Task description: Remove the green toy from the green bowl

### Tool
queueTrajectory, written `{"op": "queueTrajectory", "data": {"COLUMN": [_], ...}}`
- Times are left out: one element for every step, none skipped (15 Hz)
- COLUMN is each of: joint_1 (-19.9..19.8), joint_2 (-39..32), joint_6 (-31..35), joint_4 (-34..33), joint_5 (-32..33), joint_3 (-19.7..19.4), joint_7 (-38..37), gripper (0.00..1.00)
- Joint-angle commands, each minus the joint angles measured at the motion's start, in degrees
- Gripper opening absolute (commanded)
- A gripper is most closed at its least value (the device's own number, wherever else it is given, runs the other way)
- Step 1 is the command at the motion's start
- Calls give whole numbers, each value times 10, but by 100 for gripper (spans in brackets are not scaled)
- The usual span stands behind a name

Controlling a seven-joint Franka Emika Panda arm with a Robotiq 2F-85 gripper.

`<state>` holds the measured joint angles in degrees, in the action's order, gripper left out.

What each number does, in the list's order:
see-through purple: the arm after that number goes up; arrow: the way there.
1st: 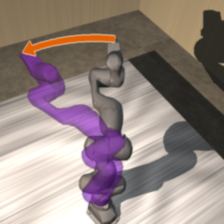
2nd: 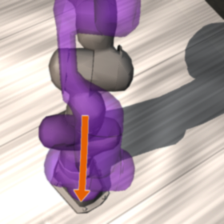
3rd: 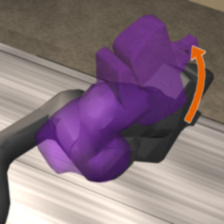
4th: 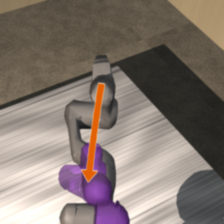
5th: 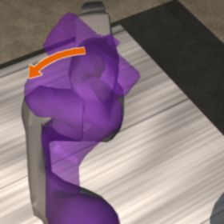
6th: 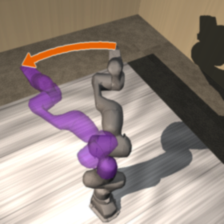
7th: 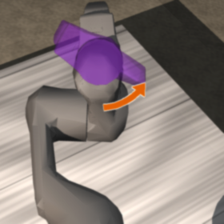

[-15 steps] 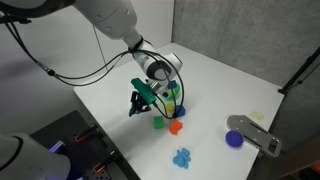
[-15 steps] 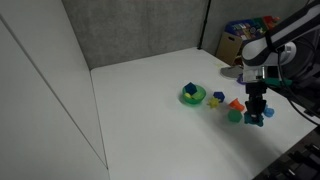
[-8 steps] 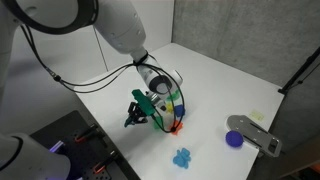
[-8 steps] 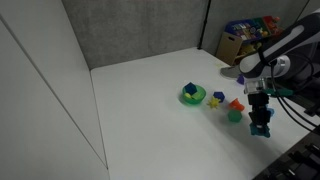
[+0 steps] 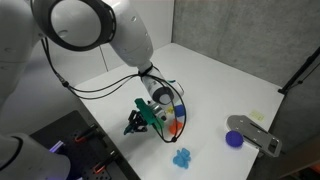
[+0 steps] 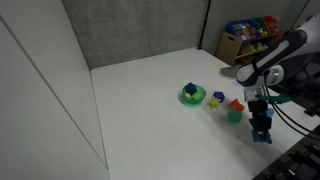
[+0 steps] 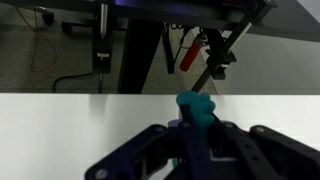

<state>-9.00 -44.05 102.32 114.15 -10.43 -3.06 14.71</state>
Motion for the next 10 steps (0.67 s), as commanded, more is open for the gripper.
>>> {"op": "queueTrajectory", "data": {"joint_1": [-5, -4, -4, -3, -3, -2, -1, 1, 4, 6], "joint_2": [-21, -23, -24, -23, -22, -18, -14, -6, 3, 13], "joint_6": [-31, -35, -39, -42, -44, -44, -44, -40, -32, -25], "joint_4": [-31, -34, -37, -39, -41, -40, -40, -39, -36, -34], "joint_5": [18, 20, 23, 25, 26, 28, 30, 33, 37, 42], "joint_3": [-2, -2, -3, -2, -2, -1, -1, -1, -1, -2], "joint_7": [-20, -22, -24, -25, -26, -26, -26, -24, -24, -24], "gripper": [47, 55, 64, 71, 80, 86, 95, 99, 100, 100]}}
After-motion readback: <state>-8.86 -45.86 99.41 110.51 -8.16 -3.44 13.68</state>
